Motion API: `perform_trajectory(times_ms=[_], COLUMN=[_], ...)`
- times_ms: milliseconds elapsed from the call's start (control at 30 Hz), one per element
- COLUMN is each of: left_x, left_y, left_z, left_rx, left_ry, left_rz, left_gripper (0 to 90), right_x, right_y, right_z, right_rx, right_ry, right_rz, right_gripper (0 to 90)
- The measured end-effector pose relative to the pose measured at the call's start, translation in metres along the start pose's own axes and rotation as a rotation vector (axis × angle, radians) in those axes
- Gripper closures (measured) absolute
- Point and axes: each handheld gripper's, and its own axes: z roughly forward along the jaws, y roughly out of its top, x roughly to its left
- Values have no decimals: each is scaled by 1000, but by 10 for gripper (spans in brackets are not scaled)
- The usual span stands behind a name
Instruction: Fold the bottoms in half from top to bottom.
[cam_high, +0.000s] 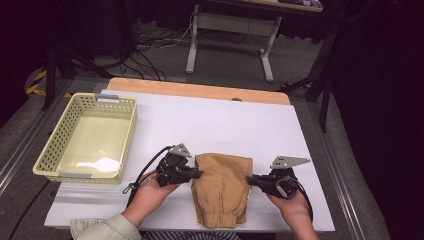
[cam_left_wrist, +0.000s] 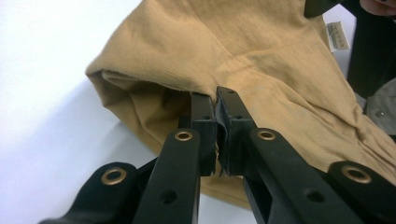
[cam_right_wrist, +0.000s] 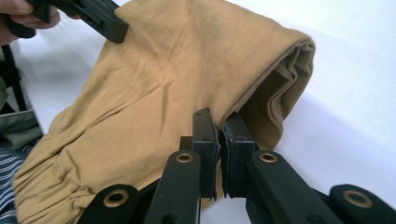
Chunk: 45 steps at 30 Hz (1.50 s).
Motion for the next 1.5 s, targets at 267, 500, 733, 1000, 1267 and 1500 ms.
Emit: perform_trajectory(times_ms=[267,500,733,1000,1267,1500], left_x=[12,18,18,36,46,40], left_y=[0,2,14,17,15,16], left_z=[16,13,24,36,43,36], left_rx=[54,18,19,63,86,61], left_ry=[127,187,309,332,340,317], left_rz=[-3,-12,45,-13,-33,-23], left_gripper=[769,550,469,480,491,477], right_x=[-15,-22,-24,-39,-57,-55], right_y=[3,1,11,13,8,6], right_z=[26,27,34,56,71,60], right_rx=[81,50,-34,-4,59,31], right_ry=[-109,-263,-279,-309,-306,-295], right_rz=[0,-19,-52,-30,13,24], right_gripper=[691,403,381,357,298,285])
